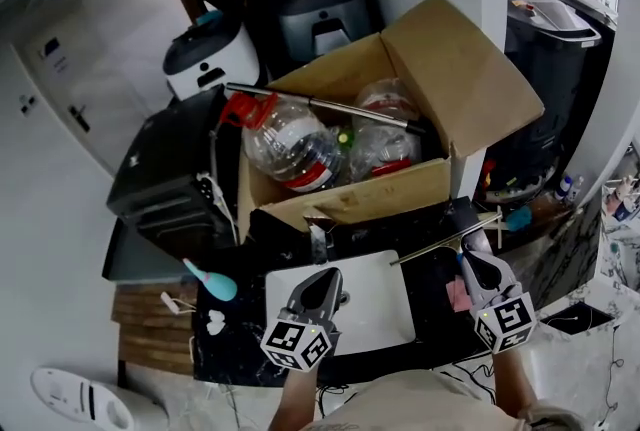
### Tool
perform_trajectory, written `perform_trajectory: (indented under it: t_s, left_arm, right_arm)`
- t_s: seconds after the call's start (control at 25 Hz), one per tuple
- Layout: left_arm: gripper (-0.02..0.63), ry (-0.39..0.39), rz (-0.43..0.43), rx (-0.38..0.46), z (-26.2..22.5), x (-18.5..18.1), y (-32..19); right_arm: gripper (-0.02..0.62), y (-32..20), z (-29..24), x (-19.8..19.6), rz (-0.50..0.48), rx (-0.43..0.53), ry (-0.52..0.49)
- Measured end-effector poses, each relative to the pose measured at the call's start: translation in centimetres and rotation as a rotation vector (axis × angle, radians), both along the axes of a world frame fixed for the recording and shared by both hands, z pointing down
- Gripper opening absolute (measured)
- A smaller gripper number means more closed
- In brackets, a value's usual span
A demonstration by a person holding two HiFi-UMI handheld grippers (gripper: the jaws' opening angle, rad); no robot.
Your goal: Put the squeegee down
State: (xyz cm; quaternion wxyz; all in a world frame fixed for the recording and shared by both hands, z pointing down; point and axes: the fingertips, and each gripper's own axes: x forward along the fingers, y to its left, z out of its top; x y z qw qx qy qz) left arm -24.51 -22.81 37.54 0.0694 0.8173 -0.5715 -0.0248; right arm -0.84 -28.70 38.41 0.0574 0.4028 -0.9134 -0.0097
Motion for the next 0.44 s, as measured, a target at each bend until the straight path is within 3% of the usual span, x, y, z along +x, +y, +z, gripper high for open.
perform_trajectory:
  t_s: [0.44]
  left_arm:
    - [0.014,0.023,0.028,0.028,-1.0,0.8,-0.8]
  right_arm:
    - [0.002,-0.7,0.5,1.0,0.039,0.006,0.025]
